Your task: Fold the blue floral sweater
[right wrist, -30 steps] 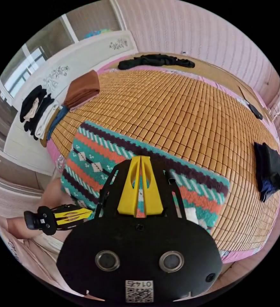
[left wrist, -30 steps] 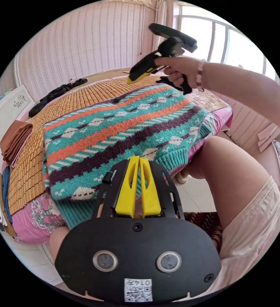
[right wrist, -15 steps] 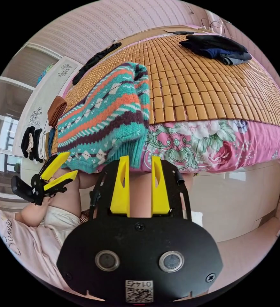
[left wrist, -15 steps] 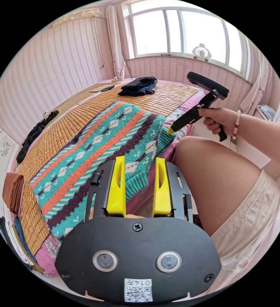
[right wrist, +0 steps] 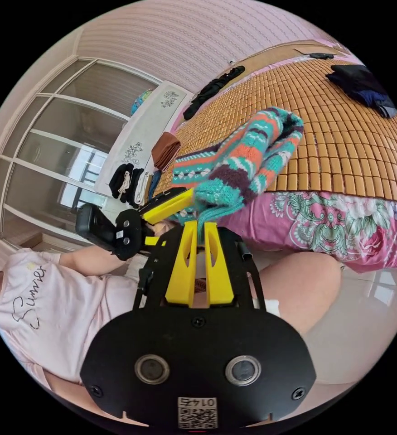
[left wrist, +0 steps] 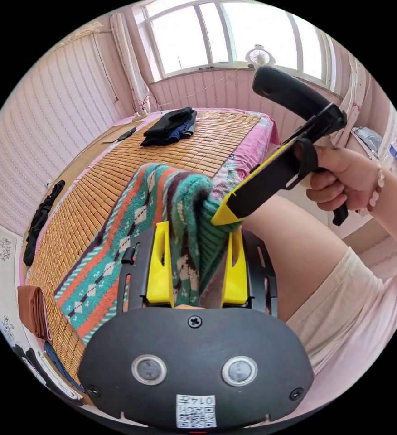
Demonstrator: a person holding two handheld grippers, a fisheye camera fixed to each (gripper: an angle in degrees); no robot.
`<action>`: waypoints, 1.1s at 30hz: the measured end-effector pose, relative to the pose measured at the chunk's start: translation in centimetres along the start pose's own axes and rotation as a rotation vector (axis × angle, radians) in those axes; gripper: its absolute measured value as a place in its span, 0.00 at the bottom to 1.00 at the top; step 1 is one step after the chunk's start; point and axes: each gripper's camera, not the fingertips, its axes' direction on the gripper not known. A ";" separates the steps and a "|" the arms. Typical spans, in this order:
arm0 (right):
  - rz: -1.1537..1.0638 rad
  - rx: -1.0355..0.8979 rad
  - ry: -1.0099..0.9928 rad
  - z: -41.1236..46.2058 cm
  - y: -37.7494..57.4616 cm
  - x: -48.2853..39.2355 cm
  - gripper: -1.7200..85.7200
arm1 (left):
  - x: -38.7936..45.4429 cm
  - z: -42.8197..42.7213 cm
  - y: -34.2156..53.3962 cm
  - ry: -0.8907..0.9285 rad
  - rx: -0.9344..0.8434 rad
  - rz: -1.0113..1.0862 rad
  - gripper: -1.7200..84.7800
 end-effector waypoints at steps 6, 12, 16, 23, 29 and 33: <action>0.099 0.092 -0.034 -2.2 3.1 1.5 0.09 | -0.2 1.7 1.3 0.120 -0.132 0.087 0.11; 0.448 0.389 0.027 -6.1 5.2 7.0 0.17 | -3.2 1.2 2.8 0.185 -0.102 0.078 0.10; 0.466 0.351 -0.034 -4.2 1.2 7.9 0.22 | -5.2 0.4 5.0 0.256 -0.079 0.080 0.10; 0.453 0.153 -0.076 1.0 -4.2 6.9 0.15 | -8.2 -0.1 10.5 0.306 -0.036 0.021 0.10; 0.243 0.081 0.086 1.7 -10.1 -1.3 0.12 | -12.8 -1.8 15.2 0.335 0.062 -0.104 0.10; 0.067 0.034 0.132 3.8 -15.1 -8.3 0.12 | -15.9 -4.2 19.6 0.290 0.143 -0.212 0.10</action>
